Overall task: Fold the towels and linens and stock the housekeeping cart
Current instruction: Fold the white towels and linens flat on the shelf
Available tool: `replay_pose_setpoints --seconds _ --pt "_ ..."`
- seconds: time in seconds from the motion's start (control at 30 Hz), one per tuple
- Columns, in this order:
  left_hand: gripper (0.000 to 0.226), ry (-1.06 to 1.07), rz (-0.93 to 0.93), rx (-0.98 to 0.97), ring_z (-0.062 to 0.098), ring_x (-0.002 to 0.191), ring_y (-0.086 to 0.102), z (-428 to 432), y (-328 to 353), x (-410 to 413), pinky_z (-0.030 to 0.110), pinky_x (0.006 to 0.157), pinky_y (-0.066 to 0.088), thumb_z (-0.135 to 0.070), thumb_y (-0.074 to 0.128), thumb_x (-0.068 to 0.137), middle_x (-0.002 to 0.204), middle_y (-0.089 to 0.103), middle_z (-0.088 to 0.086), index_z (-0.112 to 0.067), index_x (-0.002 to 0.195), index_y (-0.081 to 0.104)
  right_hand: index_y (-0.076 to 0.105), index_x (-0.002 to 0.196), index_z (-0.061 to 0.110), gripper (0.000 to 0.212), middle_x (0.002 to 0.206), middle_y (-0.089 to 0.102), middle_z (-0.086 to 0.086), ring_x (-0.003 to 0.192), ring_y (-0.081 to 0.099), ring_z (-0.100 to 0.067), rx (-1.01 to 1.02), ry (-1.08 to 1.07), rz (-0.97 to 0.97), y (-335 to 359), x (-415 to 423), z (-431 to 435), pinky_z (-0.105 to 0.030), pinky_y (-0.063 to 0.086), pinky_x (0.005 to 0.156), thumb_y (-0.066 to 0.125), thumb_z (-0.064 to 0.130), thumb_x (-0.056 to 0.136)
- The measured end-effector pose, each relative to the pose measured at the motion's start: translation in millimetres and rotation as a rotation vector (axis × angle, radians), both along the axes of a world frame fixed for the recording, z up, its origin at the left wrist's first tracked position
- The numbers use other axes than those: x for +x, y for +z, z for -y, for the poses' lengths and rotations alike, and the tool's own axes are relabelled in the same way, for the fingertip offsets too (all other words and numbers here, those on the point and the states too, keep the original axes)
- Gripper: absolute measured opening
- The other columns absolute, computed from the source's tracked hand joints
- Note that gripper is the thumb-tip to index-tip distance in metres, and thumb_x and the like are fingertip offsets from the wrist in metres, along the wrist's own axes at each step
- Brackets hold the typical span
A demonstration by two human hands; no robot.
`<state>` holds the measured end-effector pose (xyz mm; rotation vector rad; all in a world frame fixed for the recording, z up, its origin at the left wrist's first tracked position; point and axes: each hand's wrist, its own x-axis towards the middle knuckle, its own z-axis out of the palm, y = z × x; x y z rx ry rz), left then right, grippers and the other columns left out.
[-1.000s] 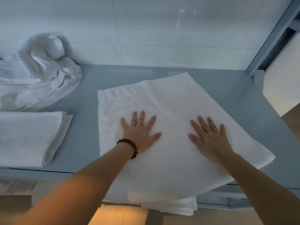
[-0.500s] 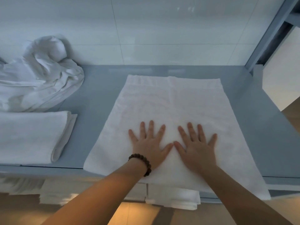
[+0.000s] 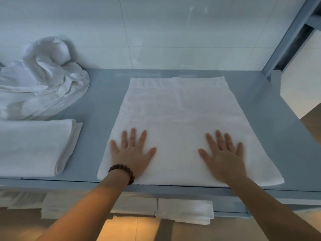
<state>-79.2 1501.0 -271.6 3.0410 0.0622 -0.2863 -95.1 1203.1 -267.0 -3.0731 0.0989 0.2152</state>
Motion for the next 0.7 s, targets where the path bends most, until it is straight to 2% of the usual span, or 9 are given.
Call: replay_pose_setpoints --seconds 0.1,0.17,0.23,0.33,0.4,0.53,0.63,0.7 --pt "0.081 0.103 -0.11 0.046 0.025 0.148 -0.012 -24 16 1 0.063 0.114 -0.002 -0.078 0.007 0.083 0.161 -0.016 0.0 -0.037 0.15 -0.013 -0.006 0.152 0.032 0.083 0.161 -0.009 0.0 0.148 -0.007 -0.024 -0.038 -0.186 -0.053 7 -15 18 -0.058 0.0 0.116 -0.005 0.074 0.081" --pt "0.076 0.094 -0.021 0.104 0.029 0.148 0.003 -8 25 10 0.065 0.112 -0.001 -0.068 0.016 0.09 0.162 0.005 0.008 -0.025 0.152 0.01 0.008 0.152 0.025 0.078 0.161 0.005 -0.004 0.148 0.003 -0.027 -0.026 -0.199 -0.005 15 -4 6 -0.061 0.003 0.113 0.005 0.068 0.088" --pt "0.065 -0.02 0.118 0.028 0.029 0.148 0.007 26 31 27 0.06 0.115 -0.002 -0.053 0.023 0.097 0.16 0.015 0.01 -0.017 0.151 0.022 0.023 0.15 0.021 0.062 0.159 0.019 -0.005 0.146 0.012 -0.025 0.056 -0.086 0.133 24 26 -19 -0.056 0.007 0.116 0.019 0.053 0.096" --pt "0.06 -0.187 0.098 -0.114 0.027 0.149 -0.006 71 26 55 0.053 0.118 -0.003 -0.046 0.021 0.101 0.163 -0.001 0.006 -0.022 0.154 0.007 0.025 0.15 0.02 0.051 0.16 0.018 0.0 0.148 0.008 -0.016 0.135 0.132 0.181 26 73 -54 -0.05 0.005 0.118 0.028 0.034 0.102" --pt "0.063 -0.218 0.038 -0.077 0.027 0.148 -0.013 81 16 64 0.054 0.117 -0.006 -0.054 0.014 0.099 0.162 -0.012 0.004 -0.028 0.154 -0.005 0.015 0.153 0.022 0.053 0.161 0.007 0.004 0.148 -0.001 -0.013 0.112 0.2 0.104 20 89 -62 -0.051 0.0 0.118 0.023 0.036 0.103" --pt "0.073 -0.212 0.09 -0.047 0.027 0.147 -0.015 72 -3 46 0.055 0.115 -0.011 -0.067 -0.003 0.087 0.161 -0.013 0.004 -0.033 0.151 -0.013 -0.001 0.153 0.025 0.061 0.161 -0.007 0.004 0.148 -0.009 -0.019 0.05 0.169 0.01 6 70 -62 -0.053 -0.004 0.117 0.015 0.05 0.1" --pt "0.078 -0.255 0.123 -0.042 0.028 0.147 -0.015 65 -10 15 0.056 0.113 -0.016 -0.071 -0.009 0.083 0.162 -0.011 0.005 -0.035 0.151 -0.013 0.007 0.153 0.026 0.062 0.161 0.002 0.004 0.148 -0.002 -0.02 0.028 0.178 0.085 0 32 -66 -0.055 -0.003 0.116 0.012 0.053 0.097" --pt "0.076 -0.266 0.129 -0.031 0.028 0.147 -0.017 61 -10 2 0.058 0.111 -0.017 -0.072 -0.008 0.083 0.161 -0.012 0.005 -0.036 0.149 -0.017 0.016 0.152 0.031 0.062 0.161 0.01 0.006 0.148 0.004 -0.017 0.091 0.335 0.124 3 30 -65 -0.052 0.0 0.117 0.007 0.052 0.095"
